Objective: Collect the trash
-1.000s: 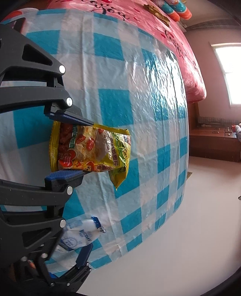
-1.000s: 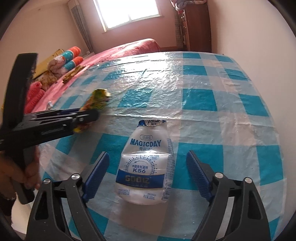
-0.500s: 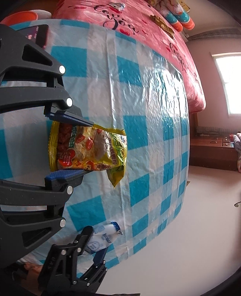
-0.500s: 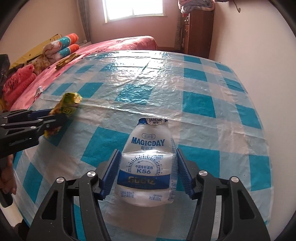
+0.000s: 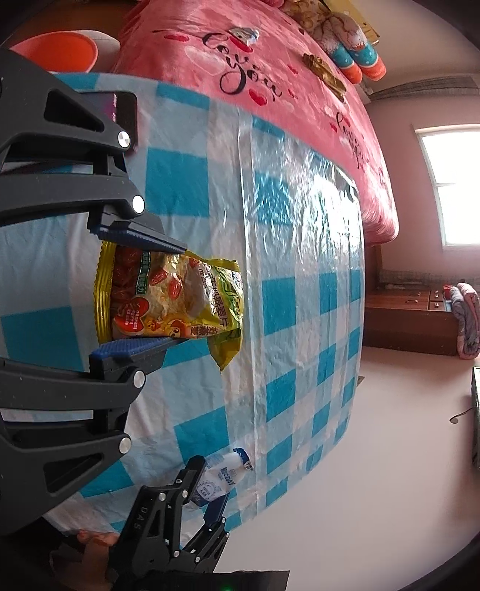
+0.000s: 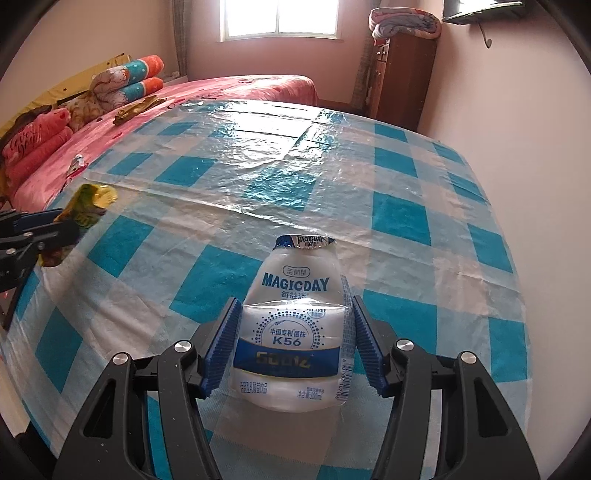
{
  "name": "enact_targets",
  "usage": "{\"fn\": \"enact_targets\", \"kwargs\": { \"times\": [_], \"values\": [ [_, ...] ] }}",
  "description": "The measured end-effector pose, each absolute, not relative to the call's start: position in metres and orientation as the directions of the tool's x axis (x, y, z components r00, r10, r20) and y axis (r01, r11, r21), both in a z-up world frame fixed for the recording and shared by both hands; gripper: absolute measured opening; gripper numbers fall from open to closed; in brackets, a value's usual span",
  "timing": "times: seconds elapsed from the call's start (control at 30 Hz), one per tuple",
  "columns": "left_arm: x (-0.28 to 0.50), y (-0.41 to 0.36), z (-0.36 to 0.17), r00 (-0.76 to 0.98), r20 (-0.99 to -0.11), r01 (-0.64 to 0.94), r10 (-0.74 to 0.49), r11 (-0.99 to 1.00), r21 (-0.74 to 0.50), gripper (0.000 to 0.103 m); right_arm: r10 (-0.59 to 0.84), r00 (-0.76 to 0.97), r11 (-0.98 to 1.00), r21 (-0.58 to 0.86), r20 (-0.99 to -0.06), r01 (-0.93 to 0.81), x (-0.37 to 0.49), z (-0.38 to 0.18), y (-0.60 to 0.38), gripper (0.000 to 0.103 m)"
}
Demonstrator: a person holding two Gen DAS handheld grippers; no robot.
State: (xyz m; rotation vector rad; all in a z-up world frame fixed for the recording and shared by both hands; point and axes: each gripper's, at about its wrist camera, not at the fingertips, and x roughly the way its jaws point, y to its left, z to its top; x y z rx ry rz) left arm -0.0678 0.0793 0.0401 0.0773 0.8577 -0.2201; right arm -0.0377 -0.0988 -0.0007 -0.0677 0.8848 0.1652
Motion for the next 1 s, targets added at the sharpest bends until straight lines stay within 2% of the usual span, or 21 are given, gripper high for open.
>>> {"fn": "enact_targets", "kwargs": {
  "times": [0.3,0.83,0.93,1.0],
  "values": [
    [-0.087,0.098,0.054,0.663,-0.731,0.204,-0.161,0.978,-0.03,0.043,0.16,0.611,0.983,0.072,-0.775,-0.167,-0.048,0.002,-0.097,0.06],
    [-0.119,0.142,0.073,0.712,-0.694,0.13,-0.105,0.991,-0.017,0.043,0.21,0.626,0.971,0.084,-0.751,-0.224,-0.063,0.027,-0.07,0.06],
    [-0.125,0.156,0.079,0.724,-0.684,0.104,-0.09,0.994,-0.021,0.038,0.213,0.631,0.968,0.074,-0.746,-0.24,-0.065,0.033,-0.062,0.06],
    [-0.128,0.165,0.083,0.731,-0.677,0.089,-0.085,0.996,-0.029,0.038,0.222,0.631,0.965,0.076,-0.743,-0.25,-0.066,0.036,-0.057,0.06]
  ]
}}
